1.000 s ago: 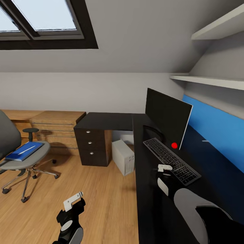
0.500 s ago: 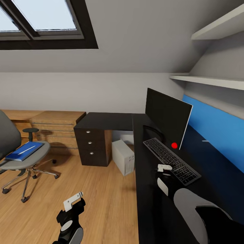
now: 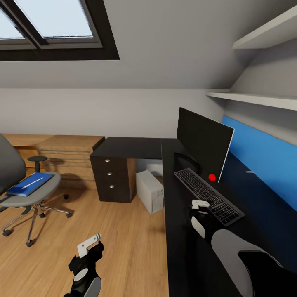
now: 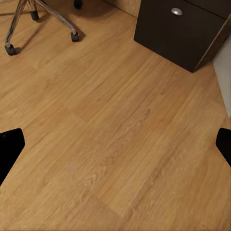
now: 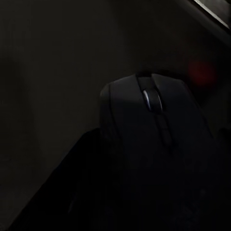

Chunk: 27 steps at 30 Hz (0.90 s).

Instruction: In the bedroom, organize the workspace by keeping the computer under the desk, ensuring the monitor is on the desk, placing the keyboard on the desk next to the monitor, placing the mouse on the desk next to the keyboard, moving the folder from the swivel chair onto the desk next to the mouse, stacking the notebook on top of the folder with the pen on top of the notebook, and positioning the swivel chair next to the desk.

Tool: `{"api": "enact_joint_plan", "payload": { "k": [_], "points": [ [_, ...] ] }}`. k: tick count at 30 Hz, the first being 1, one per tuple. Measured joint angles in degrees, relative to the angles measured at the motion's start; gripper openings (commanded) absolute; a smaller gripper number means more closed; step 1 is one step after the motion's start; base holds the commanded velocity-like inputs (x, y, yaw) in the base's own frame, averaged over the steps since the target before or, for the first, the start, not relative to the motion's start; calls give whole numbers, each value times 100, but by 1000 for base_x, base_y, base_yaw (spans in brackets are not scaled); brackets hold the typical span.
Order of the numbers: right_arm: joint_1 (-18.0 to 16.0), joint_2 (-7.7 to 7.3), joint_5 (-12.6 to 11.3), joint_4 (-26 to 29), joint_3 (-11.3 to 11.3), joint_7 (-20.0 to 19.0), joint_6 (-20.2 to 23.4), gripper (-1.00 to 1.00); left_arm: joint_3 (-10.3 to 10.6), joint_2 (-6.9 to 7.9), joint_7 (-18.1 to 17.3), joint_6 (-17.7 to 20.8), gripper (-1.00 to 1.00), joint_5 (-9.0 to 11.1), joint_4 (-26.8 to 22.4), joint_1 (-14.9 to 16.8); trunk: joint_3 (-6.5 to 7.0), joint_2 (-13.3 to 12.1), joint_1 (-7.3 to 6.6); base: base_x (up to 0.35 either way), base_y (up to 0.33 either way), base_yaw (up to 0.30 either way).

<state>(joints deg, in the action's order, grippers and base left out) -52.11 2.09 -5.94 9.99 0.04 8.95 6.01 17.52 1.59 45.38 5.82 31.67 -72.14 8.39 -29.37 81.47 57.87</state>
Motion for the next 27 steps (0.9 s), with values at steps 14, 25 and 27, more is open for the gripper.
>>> {"api": "enact_joint_plan", "payload": {
  "k": [14,25,27],
  "points": [
    [6,40,-2,576,3,10,40,-100,6,-5,-1,0,100,1,8,0,252,-562,-308,0,0,0],
    [9,201,10,653,9,24,43,-100,5,-3,-1,0,100,-16,8,0,449,-1003,-549,0,0,0],
    [10,206,12,656,11,29,40,-100,6,-5,2,0,100,-20,8,0,485,-1083,-593,0,0,0]
  ]
}}
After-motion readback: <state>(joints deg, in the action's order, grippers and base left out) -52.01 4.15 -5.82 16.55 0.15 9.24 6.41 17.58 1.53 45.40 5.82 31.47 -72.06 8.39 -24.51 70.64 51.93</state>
